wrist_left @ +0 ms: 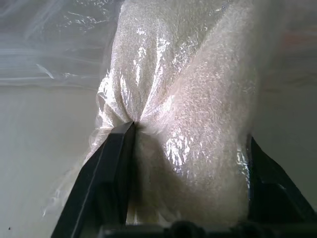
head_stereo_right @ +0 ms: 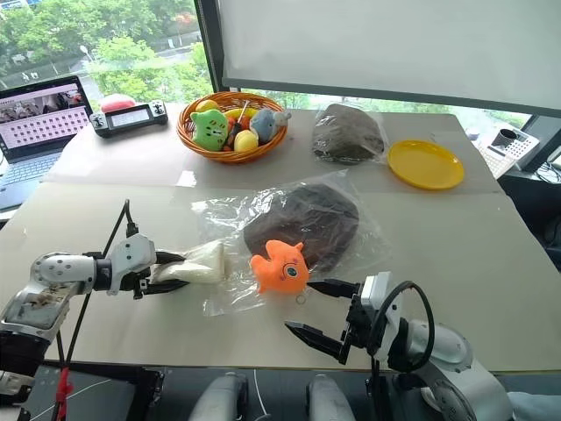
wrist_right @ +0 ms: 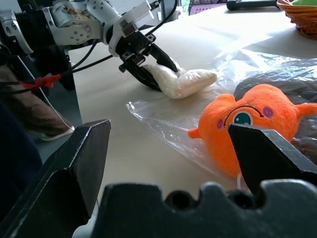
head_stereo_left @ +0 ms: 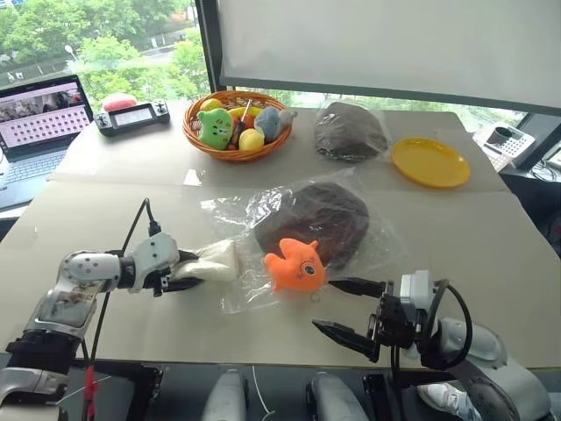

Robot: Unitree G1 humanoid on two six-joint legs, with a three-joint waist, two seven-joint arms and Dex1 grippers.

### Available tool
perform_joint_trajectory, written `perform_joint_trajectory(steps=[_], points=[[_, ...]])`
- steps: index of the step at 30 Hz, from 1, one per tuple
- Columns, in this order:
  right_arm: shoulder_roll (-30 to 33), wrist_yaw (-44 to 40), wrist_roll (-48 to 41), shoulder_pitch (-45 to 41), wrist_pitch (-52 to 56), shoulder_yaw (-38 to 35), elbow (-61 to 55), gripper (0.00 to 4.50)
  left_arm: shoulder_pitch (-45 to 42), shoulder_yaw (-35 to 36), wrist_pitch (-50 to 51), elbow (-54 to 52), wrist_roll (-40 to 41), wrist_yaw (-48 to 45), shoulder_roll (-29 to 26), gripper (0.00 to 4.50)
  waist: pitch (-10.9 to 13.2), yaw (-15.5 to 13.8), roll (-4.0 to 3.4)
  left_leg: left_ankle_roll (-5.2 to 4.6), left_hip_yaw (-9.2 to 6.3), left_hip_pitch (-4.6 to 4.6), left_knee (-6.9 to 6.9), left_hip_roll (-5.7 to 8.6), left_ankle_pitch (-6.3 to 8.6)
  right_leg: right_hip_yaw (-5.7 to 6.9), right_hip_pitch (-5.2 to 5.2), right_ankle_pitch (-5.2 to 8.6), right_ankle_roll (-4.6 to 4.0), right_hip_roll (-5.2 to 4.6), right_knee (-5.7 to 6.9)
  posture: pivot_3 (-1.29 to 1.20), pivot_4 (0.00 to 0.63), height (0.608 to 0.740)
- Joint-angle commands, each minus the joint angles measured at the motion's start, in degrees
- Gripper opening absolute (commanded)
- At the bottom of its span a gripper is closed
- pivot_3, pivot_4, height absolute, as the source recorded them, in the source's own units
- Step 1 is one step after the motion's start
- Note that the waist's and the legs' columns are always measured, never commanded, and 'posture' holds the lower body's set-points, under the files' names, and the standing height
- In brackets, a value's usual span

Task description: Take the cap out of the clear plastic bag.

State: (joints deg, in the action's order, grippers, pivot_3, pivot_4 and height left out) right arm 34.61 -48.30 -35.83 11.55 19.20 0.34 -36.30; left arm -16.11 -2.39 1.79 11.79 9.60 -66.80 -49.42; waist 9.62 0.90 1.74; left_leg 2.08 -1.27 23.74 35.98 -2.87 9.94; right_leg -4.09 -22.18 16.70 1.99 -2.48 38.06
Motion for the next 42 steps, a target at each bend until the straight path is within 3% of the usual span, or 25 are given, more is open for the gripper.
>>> perform_joint_trajectory(steps=[1, 3, 8, 12, 15, 18, 25, 26, 27, 35, 39, 42], points=[[-0.4, 0.3, 0.1, -0.2, -1.1, -0.2, -2.0, 4.50, 0.6, -0.6, 0.8, 1.3, 0.1, -1.6, 0.2, 1.13, 0.0, 0.0, 0.00, 0.00, 0.00, 0.00, 0.00, 0.00, 0.00, 0.00, 0.00, 0.00, 0.00, 0.00, 0.00, 0.00, 0.150, 0.740], [-0.6, 0.3, 0.4, -0.2, -1.2, 0.0, -1.7, 4.50, 0.0, 0.8, 1.5, 1.0, 1.4, -1.2, 0.7, 0.62, 0.0, 0.0, 0.00, 0.00, 0.00, 0.00, -0.01, 0.00, 0.00, 0.00, 0.00, 0.00, 0.00, 0.00, 0.00, 0.00, 0.150, 0.740], [-1.1, 0.4, 1.2, 0.1, -1.5, 0.2, -1.3, 4.50, -6.1, 10.1, 14.6, -1.2, 14.1, 0.3, 2.0, 0.62, 0.1, -0.2, 0.10, 0.00, -0.03, 0.07, 0.02, 0.00, 0.00, 0.04, -0.04, 0.00, 0.01, 0.01, 0.02, 0.00, 0.150, 0.740], [-1.3, 0.8, 1.5, 0.0, -1.3, 0.0, -1.1, 4.50, -20.9, 16.4, 19.0, 11.2, 17.4, 6.5, 2.3, 0.62, 0.2, -0.4, 0.39, -0.01, -0.20, 0.30, 0.14, 0.00, -0.01, 0.21, -0.14, 0.01, 0.03, 0.06, 0.03, 0.00, 0.150, 0.740], [-1.5, 1.5, 1.5, -0.3, -1.0, -0.3, -1.2, 4.50, -32.7, 9.2, 10.0, 31.5, 2.8, 21.0, 4.7, 0.62, 0.1, -0.3, 0.38, 0.00, -0.20, 0.31, 0.25, 0.08, 0.00, 0.19, -0.05, 0.00, 0.12, 0.00, 0.00, 0.00, 0.150, 0.740], [-1.7, 2.8, 1.7, 0.3, -0.9, -1.0, -2.1, 4.50, -42.1, 1.1, 4.0, 52.2, -11.6, 45.2, 9.0, 0.62, 0.1, -0.2, 0.27, -0.01, -0.18, 0.21, 0.24, 0.15, 0.00, 0.14, 0.03, 0.00, 0.20, -0.01, -0.03, 0.00, 0.150, 0.740], [-2.6, 6.2, 1.4, 2.0, -0.4, -1.3, -4.2, 4.50, -47.7, 3.8, 3.2, 65.7, -15.1, 67.4, 12.7, 0.62, 0.4, 0.4, 1.01, 0.01, -0.23, 0.71, 0.26, 0.07, 0.00, 0.19, -0.51, -0.21, -0.12, 0.05, 0.16, 0.00, 0.150, 0.740], [-2.7, 6.5, 1.4, 2.2, -0.4, -1.3, -4.4, 4.50, -48.0, 4.6, 3.3, 66.0, -15.1, 69.0, 12.8, 1.25, 0.4, 0.3, 1.01, 0.01, -0.20, 0.71, 0.25, 0.10, 0.00, 0.17, -0.52, -0.21, -0.11, 0.01, 0.17, 0.00, 0.150, 0.740], [-2.8, 7.0, 1.7, 2.3, -0.4, -1.2, -4.5, 4.50, -48.6, 5.8, 2.9, 66.3, -14.6, 70.0, 12.8, 1.41, 0.4, 0.2, 1.01, 0.01, -0.20, 0.70, 0.25, 0.10, 0.00, 0.17, -0.50, -0.20, -0.09, 0.01, 0.16, 0.00, 0.150, 0.740], [-3.6, 9.3, 2.9, 2.9, -0.7, -0.9, -4.8, 4.50, -51.4, 8.7, -0.8, 66.0, -15.6, 68.0, 13.6, 4.34, 0.4, -0.4, 1.02, 0.07, -0.21, 0.63, 0.26, 0.12, -0.03, 0.22, -0.39, -0.16, 0.04, 0.00, 0.13, 0.00, 0.150, 0.740], [-4.1, 9.7, 3.0, 2.2, -0.7, -0.5, -4.2, 4.50, -51.8, 7.7, -2.4, 65.9, -17.4, 67.0, 13.4, 4.48, 0.4, -0.3, 1.02, 0.07, -0.20, 0.63, 0.26, 0.13, -0.03, 0.22, -0.37, -0.17, 0.02, 0.00, 0.08, 0.00, 0.150, 0.740], [-4.2, 9.7, 3.4, 1.1, -0.5, -0.2, -3.1, 4.50, -53.3, 9.2, -10.4, 63.9, -13.6, 49.6, 17.0, 4.48, 0.4, -0.2, 1.02, 0.07, -0.20, 0.61, 0.25, 0.12, -0.03, 0.22, -0.36, -0.17, 0.02, 0.00, 0.10, 0.00, 0.150, 0.740]])
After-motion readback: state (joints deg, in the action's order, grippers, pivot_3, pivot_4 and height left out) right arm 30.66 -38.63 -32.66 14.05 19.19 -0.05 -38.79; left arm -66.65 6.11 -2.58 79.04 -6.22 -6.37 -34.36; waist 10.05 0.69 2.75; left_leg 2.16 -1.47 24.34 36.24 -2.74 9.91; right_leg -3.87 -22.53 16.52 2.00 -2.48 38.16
